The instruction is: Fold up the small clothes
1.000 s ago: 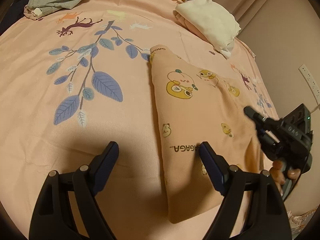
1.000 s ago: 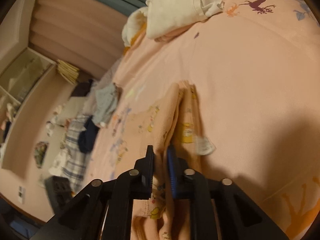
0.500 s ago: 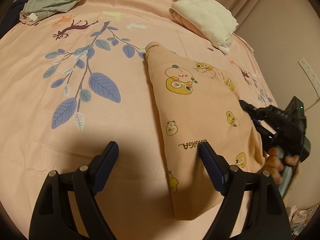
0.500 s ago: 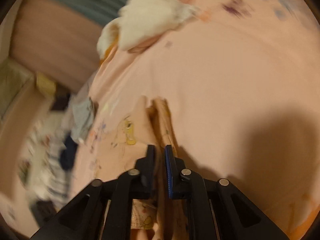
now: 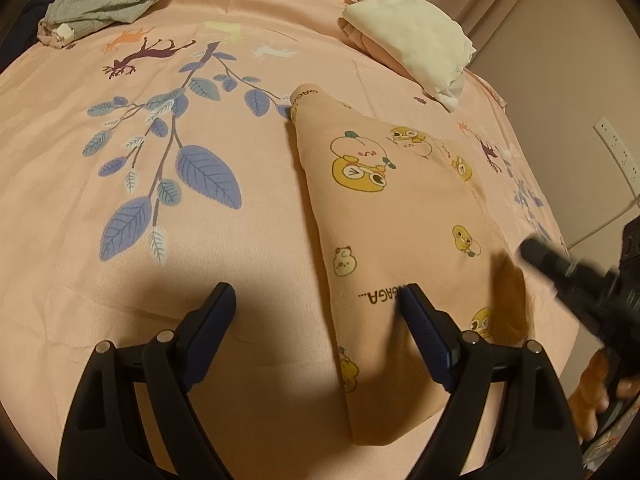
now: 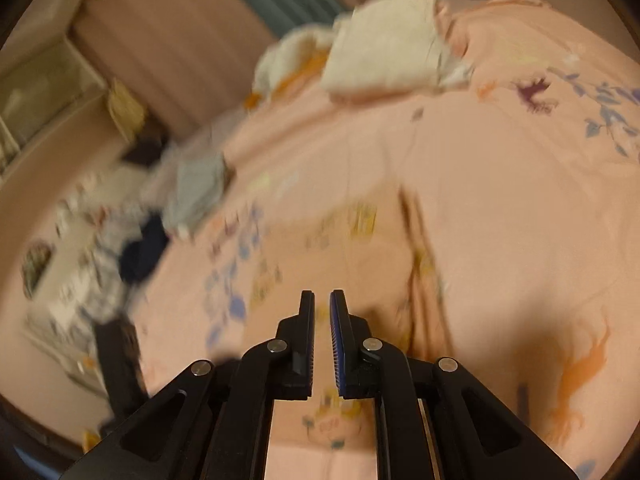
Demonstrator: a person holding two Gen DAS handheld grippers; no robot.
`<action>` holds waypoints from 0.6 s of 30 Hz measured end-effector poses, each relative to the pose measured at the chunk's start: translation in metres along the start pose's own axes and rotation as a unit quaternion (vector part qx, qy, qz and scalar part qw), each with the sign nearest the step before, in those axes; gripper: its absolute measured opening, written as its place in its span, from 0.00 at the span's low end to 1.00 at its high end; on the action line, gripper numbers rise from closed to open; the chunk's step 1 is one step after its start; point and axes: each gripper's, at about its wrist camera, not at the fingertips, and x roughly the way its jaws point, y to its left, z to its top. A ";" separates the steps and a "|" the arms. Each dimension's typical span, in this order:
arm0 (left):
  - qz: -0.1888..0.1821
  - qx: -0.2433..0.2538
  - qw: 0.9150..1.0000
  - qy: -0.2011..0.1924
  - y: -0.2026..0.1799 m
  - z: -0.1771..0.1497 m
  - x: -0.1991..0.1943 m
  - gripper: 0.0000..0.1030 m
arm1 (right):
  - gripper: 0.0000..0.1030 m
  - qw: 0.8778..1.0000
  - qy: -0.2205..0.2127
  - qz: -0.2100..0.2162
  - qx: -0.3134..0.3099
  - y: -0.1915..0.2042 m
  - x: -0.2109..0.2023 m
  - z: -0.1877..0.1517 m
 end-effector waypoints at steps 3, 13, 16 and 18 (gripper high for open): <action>0.005 0.010 1.000 0.001 -0.001 -0.001 0.001 0.85 | 0.11 0.998 0.053 -0.041 -0.014 -0.004 0.019 -0.014; 0.013 0.026 1.000 0.001 -0.005 -0.003 0.008 0.93 | 0.00 0.994 -0.004 -0.102 0.040 -0.049 -0.021 -0.013; 0.024 0.042 0.999 -0.002 -0.011 -0.005 0.011 0.97 | 0.00 0.999 -0.005 -0.035 0.023 -0.039 -0.018 -0.011; 0.036 0.057 0.998 -0.005 -0.016 -0.008 0.013 0.97 | 0.00 0.999 0.001 -0.048 0.004 -0.038 -0.002 -0.010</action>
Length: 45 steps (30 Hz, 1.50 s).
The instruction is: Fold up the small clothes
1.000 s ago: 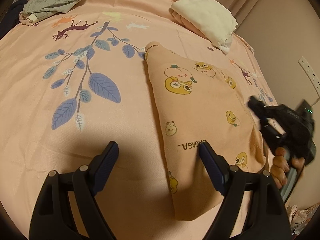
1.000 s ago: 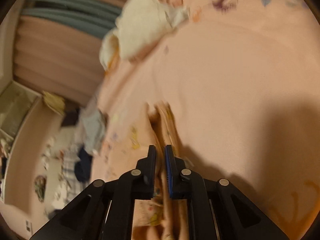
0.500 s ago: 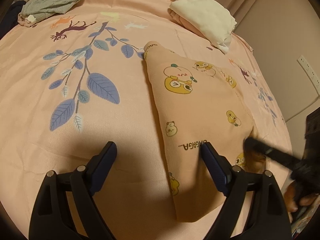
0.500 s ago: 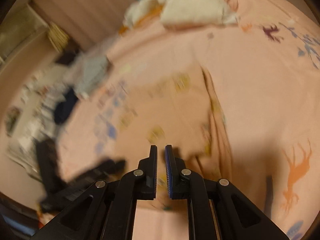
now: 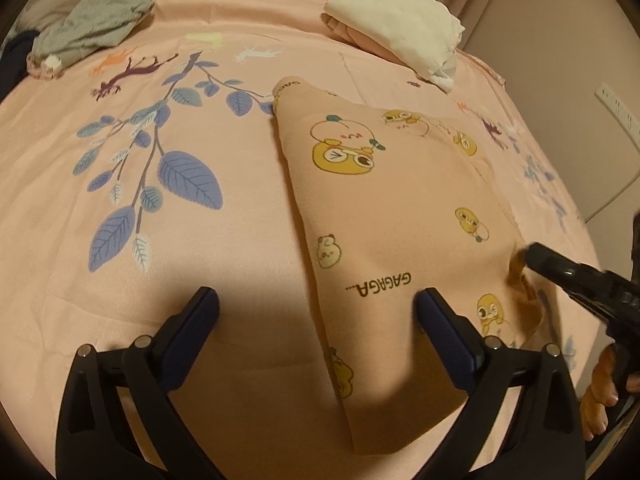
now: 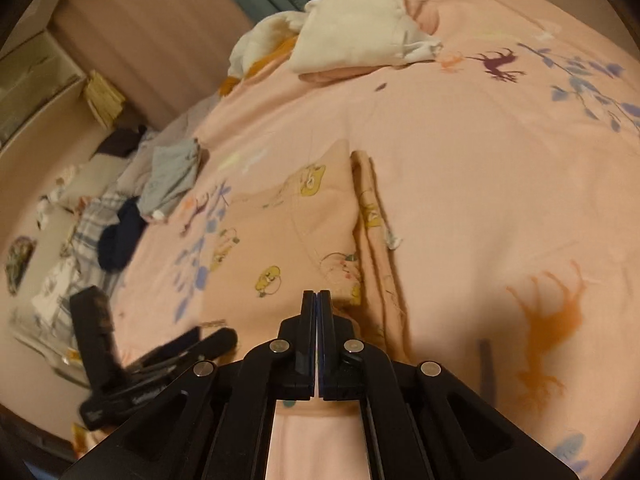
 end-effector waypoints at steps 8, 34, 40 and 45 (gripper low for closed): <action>-0.019 -0.020 1.000 -0.004 0.007 0.003 -0.001 0.98 | 0.01 0.998 0.011 0.032 0.058 -0.026 0.004 0.007; -0.258 -0.142 0.952 0.078 0.005 0.037 0.030 0.99 | 0.87 0.983 0.033 0.114 0.137 -0.063 0.023 0.020; -0.246 -0.116 0.959 0.078 -0.010 0.045 0.036 0.94 | 0.81 0.982 0.061 0.143 0.108 -0.043 0.043 0.021; -0.175 -0.094 0.978 0.064 -0.016 0.045 0.039 0.48 | 0.46 0.983 0.075 0.131 0.103 -0.040 0.053 0.019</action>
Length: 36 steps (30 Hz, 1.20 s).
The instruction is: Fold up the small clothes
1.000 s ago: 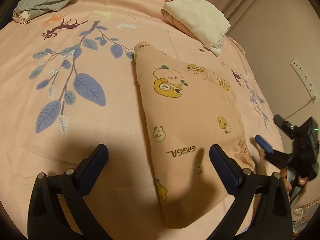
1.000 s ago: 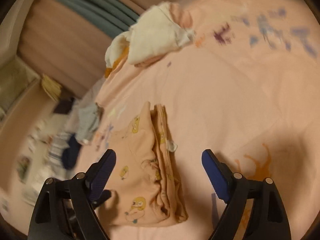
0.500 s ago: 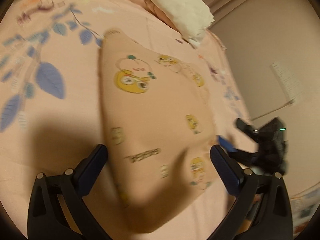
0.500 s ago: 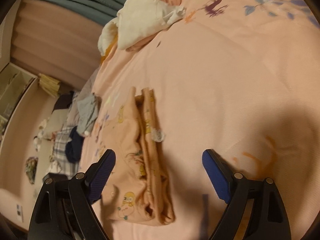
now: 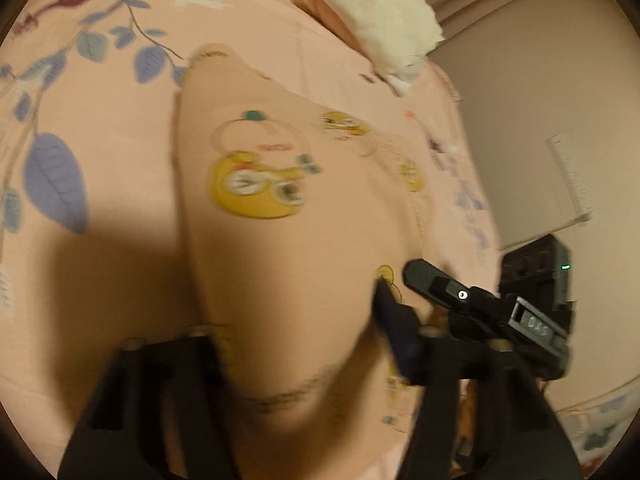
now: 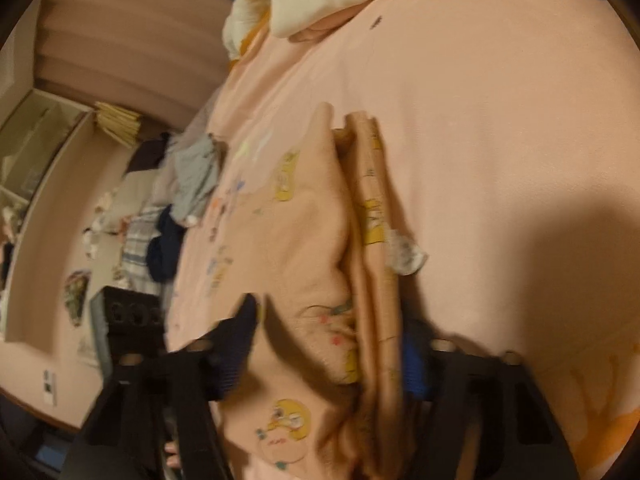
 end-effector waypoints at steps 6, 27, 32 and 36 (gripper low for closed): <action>0.055 0.051 0.997 -0.029 -0.018 -0.009 0.004 0.42 | 0.39 0.999 -0.020 -0.023 -0.029 0.004 -0.003 -0.006; 0.098 0.132 0.981 -0.100 -0.052 -0.013 -0.086 0.31 | 0.30 0.990 -0.092 0.013 -0.103 0.070 -0.041 -0.014; 0.099 0.126 0.979 -0.127 -0.046 -0.007 -0.132 0.31 | 0.30 0.984 -0.099 0.025 -0.147 0.113 -0.041 -0.017; 0.112 0.124 0.974 -0.151 -0.037 -0.009 -0.162 0.31 | 0.30 0.979 -0.092 0.035 -0.177 0.146 -0.034 -0.018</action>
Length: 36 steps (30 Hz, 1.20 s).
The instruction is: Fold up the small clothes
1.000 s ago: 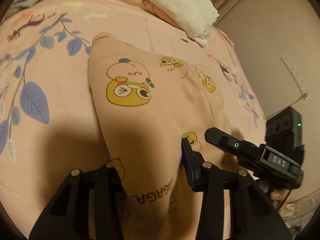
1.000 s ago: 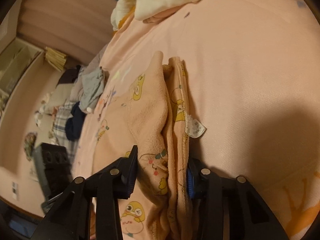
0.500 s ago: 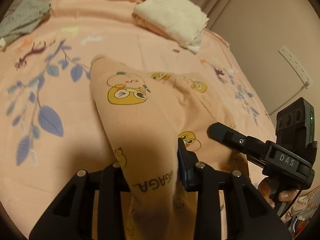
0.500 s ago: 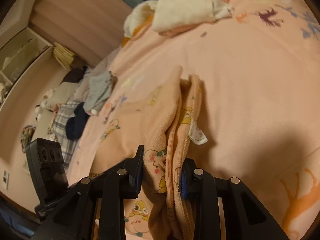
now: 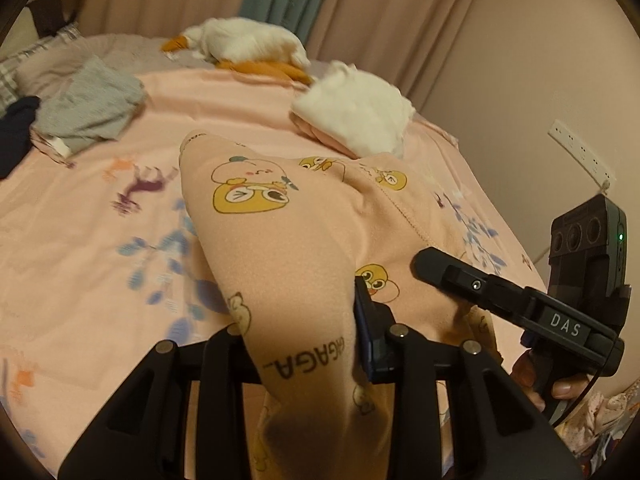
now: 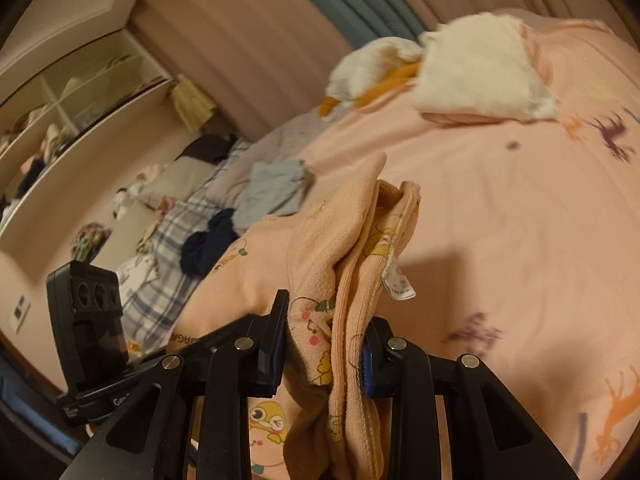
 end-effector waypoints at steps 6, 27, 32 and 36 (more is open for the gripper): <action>0.022 -0.017 1.000 -0.014 0.031 -0.002 -0.025 0.31 | 0.30 0.999 0.014 0.011 -0.036 0.032 0.022 0.002; 0.075 -0.078 0.991 0.082 0.119 -0.080 0.049 0.68 | 0.42 0.988 0.138 -0.066 -0.029 -0.014 0.128 -0.069; 0.134 -0.069 0.988 0.028 0.114 -0.071 0.008 0.59 | 0.41 0.986 0.112 -0.102 -0.069 0.014 0.102 -0.058; 0.109 -0.038 0.993 0.005 0.098 -0.066 -0.005 0.44 | 0.25 0.984 0.083 -0.097 -0.121 0.039 0.091 -0.052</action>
